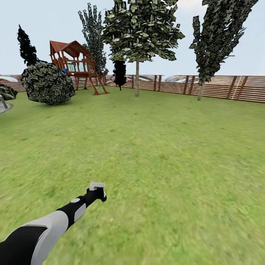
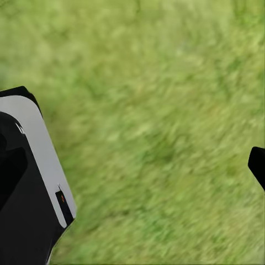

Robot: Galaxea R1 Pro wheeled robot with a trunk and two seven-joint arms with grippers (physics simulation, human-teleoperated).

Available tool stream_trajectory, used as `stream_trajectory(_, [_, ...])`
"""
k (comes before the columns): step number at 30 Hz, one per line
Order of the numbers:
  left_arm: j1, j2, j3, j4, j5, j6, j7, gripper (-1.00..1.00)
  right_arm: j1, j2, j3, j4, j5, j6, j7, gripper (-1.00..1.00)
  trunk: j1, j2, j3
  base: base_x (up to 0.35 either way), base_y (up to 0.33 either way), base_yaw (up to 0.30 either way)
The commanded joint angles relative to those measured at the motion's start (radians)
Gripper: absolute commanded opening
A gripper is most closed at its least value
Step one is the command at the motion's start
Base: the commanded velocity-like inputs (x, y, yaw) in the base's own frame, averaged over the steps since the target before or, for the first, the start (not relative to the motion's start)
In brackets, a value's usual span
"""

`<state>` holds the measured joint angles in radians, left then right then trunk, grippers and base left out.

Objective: In the garden, pick up the pesticide atomizer on the floor and spray pesticide onto both trees until each tree trunk is fully covered.

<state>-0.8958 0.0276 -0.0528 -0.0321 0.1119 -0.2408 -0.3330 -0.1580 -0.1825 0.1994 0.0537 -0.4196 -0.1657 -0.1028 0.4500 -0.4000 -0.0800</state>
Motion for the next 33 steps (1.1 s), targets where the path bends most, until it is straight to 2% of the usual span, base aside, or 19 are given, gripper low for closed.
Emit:
stream_trajectory(1, [0.000, 0.000, 0.001, 0.000, 0.000, 0.000, 0.000, -1.00, 0.000, 0.000, 0.000, 0.000, 0.000, 0.000, 0.000, 1.00, 0.000, 0.000, 0.000, 0.350, 0.000, 0.000])
stream_trajectory(33, [0.000, 0.001, 0.001, 0.000, 0.000, 0.000, 0.002, -1.00, 0.000, 0.000, 0.000, 0.000, 0.000, 0.000, 0.000, 1.00, 0.000, 0.000, 0.000, 0.350, 0.000, 0.000])
